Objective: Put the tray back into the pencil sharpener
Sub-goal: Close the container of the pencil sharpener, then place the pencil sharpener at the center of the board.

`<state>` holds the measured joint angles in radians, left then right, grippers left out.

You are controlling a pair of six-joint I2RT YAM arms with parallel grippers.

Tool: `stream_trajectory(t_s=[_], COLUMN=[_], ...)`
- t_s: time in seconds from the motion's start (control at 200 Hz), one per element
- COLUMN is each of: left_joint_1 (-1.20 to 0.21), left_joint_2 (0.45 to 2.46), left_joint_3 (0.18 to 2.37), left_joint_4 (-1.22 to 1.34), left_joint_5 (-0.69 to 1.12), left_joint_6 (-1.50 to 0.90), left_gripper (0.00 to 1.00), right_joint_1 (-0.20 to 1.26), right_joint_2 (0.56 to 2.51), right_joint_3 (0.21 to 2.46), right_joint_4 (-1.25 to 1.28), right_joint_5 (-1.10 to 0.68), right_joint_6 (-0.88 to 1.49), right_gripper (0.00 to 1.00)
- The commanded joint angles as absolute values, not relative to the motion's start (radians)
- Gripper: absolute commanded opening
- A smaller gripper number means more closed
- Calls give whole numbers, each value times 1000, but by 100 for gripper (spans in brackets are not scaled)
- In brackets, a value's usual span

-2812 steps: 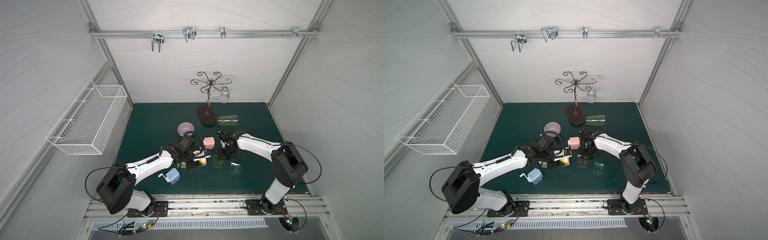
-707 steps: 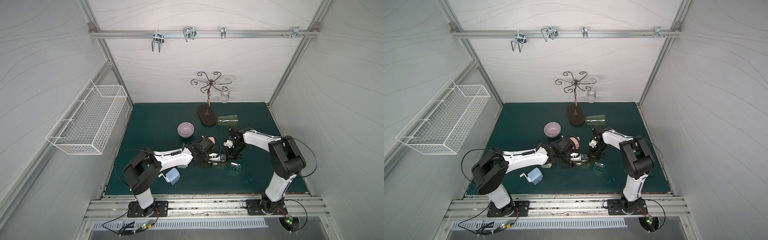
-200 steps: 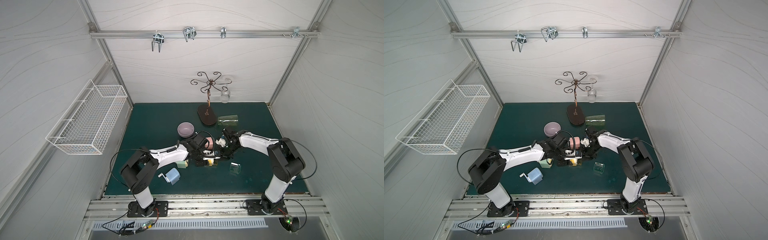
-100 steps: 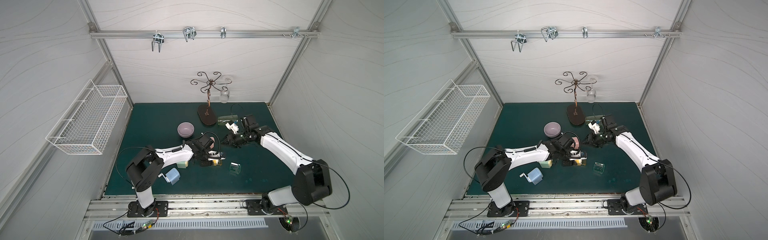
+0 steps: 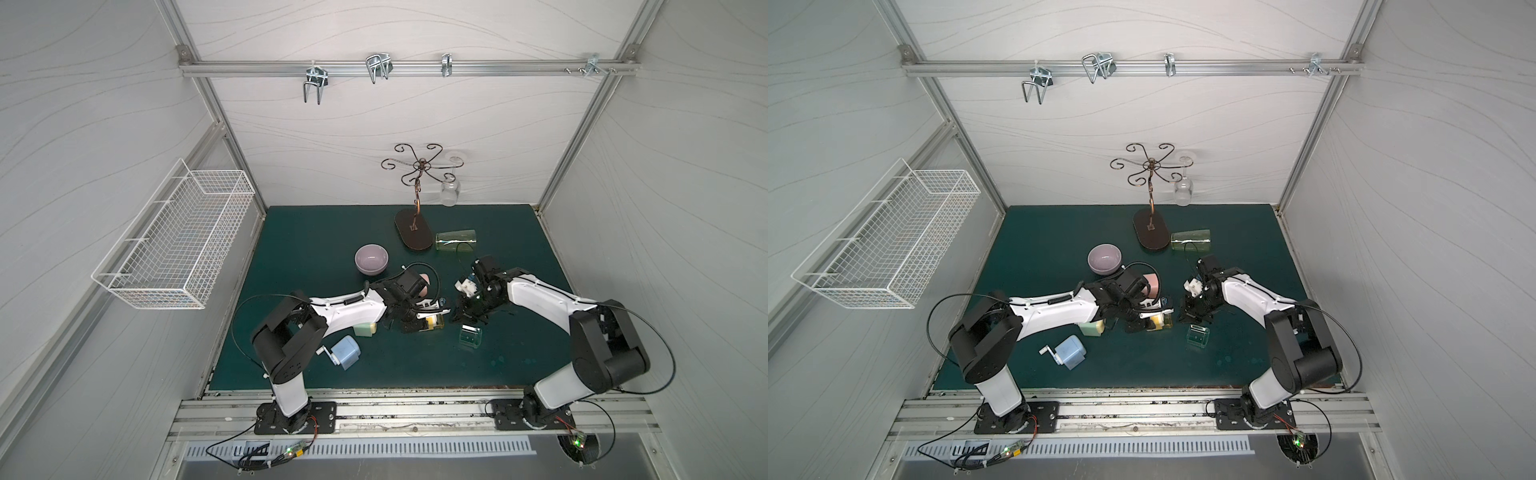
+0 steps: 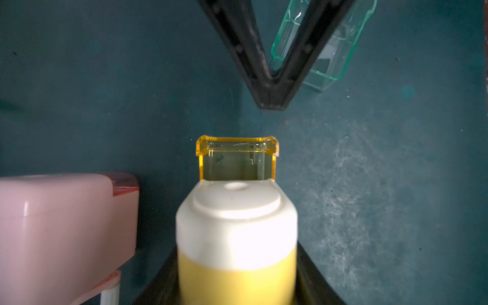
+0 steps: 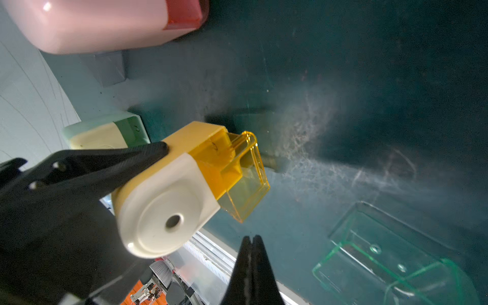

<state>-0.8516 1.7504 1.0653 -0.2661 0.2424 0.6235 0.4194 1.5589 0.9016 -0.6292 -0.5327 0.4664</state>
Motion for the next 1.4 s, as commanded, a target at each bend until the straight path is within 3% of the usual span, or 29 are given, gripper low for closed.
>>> stream_trajectory(t_s=[0.0,0.335,0.625,0.89,0.986,1.131,1.396], left_joint_1=[-858,-858,-858,-855,-859,-872,-879], left_joint_2=[1749,1745,1739,1726,1731,1799,1977], left_joint_3=[1044,1037,1027,1068,1136,1303,1555], left_joint_4=[-253,-255,-207,-242,-288,-415,-609], left_joint_5=[262,273,282,271,276,263,216], left_joint_6=[607,615,578,563,512,492,559], left_gripper=[10,10,11,11,11,11,13], right_joint_1=[422,514,550,328,241,127,59], right_joint_2=[1614,1714,1745,1559,1470,1370,1328], right_joint_3=[922,994,937,926,979,1049,1110], right_joint_4=[-572,-484,-306,-491,-633,-776,-866], right_joint_5=[-494,-529,-659,-638,-578,-491,-485], right_joint_6=[478,529,672,577,491,413,358], right_gripper=[0,0,0,4,10,11,11])
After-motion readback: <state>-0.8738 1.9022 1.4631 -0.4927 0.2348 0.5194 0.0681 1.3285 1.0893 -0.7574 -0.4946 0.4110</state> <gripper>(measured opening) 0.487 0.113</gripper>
